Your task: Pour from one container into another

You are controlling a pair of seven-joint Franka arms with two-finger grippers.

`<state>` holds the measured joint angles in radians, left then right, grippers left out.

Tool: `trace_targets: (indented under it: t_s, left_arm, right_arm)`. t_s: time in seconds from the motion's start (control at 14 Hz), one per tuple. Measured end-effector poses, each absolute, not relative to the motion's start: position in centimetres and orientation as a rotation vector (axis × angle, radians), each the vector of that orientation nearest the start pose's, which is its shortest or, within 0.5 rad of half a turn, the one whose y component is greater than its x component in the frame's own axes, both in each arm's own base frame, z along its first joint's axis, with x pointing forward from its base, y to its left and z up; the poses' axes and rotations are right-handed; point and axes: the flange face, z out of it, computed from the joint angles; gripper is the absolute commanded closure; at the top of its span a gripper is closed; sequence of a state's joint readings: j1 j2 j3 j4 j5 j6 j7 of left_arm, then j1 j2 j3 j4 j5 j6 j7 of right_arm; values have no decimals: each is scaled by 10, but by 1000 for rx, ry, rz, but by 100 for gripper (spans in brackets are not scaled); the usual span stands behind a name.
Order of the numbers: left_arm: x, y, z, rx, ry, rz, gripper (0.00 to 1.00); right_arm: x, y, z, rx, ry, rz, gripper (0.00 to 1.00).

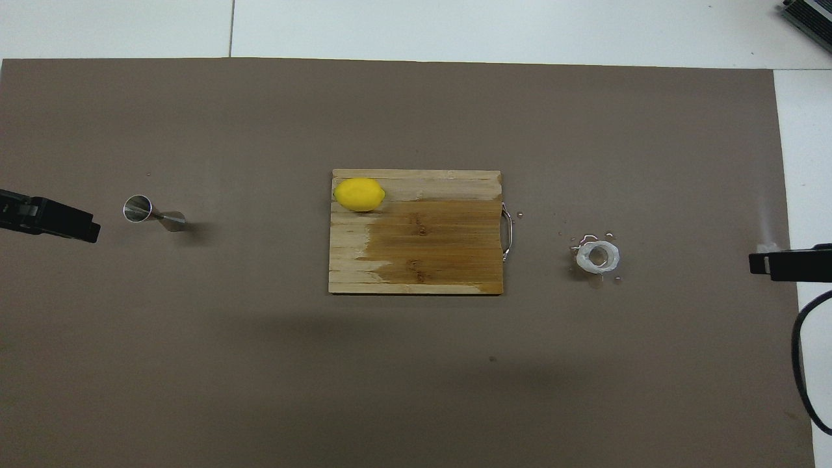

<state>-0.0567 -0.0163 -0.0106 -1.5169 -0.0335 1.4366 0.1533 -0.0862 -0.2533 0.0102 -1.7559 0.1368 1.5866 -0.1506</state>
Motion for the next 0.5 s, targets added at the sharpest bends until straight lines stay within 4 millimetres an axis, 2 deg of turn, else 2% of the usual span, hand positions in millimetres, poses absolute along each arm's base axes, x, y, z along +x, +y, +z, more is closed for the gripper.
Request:
trace_targets:
  t_s: [0.5]
  left_arm:
    - [529, -40, 640, -3155, 356, 129, 0]
  right_arm:
    - [475, -21, 670, -3012, -117, -149, 0]
